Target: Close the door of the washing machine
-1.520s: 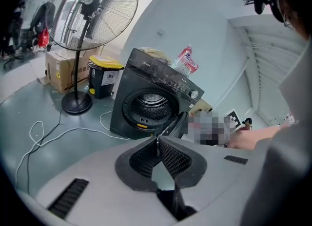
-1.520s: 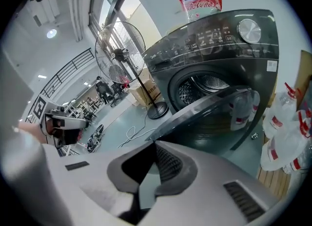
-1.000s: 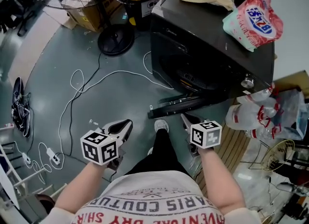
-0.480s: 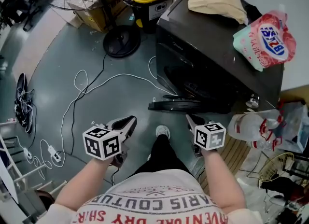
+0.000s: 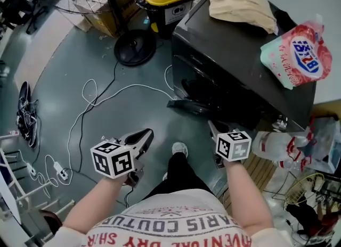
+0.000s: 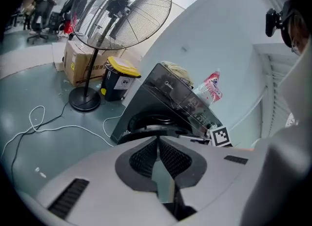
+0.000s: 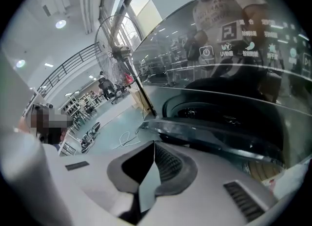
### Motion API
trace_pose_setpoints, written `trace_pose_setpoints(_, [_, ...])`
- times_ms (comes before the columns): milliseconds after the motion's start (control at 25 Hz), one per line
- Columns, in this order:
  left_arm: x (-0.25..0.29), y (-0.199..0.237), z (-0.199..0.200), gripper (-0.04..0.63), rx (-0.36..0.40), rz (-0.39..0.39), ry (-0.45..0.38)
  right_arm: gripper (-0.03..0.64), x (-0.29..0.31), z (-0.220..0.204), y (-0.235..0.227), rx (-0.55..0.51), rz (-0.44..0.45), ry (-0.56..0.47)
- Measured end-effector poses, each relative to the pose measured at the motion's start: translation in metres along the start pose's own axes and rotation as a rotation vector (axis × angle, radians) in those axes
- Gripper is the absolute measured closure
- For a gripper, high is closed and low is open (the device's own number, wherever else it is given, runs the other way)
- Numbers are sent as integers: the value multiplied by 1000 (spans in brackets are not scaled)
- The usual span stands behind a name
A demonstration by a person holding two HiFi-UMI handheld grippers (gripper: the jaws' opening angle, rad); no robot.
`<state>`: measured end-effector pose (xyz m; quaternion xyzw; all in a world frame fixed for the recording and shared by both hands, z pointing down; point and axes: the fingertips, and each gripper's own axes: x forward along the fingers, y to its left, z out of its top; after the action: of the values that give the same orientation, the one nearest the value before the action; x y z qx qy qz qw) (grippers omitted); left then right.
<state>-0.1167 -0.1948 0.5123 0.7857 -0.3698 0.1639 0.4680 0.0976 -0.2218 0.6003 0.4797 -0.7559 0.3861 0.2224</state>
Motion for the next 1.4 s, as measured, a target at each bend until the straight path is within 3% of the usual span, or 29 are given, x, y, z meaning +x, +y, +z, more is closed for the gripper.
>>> trace_pose_setpoints(840, [10,19,3,557,-63,40,-5,595,24,38,-39,58,-80,-79])
trace_pose_setpoints(1120, [6,30,2,557,-76,59,-10,597,26,43,-44,148,-178,-166])
trace_pose_setpoints(1400, [0,41,3,557,-76,90,-14,598,27,49,-47,198,-220,-235])
